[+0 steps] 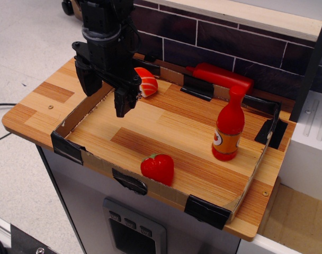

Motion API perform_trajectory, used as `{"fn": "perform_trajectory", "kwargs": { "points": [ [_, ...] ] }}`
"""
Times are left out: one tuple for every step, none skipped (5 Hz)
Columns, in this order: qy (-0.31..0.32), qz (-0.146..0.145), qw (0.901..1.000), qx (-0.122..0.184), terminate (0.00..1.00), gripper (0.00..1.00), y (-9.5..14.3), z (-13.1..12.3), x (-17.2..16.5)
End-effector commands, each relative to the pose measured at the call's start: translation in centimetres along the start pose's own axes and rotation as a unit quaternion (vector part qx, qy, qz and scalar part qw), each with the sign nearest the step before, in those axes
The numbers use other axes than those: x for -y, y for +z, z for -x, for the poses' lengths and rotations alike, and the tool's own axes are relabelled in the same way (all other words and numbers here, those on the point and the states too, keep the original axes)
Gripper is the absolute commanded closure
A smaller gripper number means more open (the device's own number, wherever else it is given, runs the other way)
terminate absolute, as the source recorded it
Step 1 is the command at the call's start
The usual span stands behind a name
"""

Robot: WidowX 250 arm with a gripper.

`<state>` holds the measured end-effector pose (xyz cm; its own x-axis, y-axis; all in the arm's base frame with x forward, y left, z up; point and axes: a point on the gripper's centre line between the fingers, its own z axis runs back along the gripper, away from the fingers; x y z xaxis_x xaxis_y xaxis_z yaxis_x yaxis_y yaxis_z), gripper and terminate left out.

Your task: Topple hot sauce bottle

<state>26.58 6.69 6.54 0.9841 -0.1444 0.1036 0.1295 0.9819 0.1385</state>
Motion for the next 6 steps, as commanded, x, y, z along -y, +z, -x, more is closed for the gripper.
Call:
{"fn": "perform_trajectory", "kwargs": {
  "points": [
    [0.000,0.000,1.0000,0.000,0.00,0.00,0.0,0.0,0.0],
    [-0.035,0.012,0.9992,-0.014,0.00,0.00,0.7,-0.1,2.3],
    [-0.043,0.028,0.9986,-0.011,0.00,0.00,2.5,-0.3,5.0],
    [-0.046,0.042,0.9980,-0.008,0.00,0.00,3.9,-0.9,7.6],
    [-0.044,0.048,0.9979,0.001,0.00,0.00,5.1,-2.1,9.6],
    [-0.027,0.046,0.9985,0.010,0.00,0.00,5.5,-4.7,11.1]
  ]
}}
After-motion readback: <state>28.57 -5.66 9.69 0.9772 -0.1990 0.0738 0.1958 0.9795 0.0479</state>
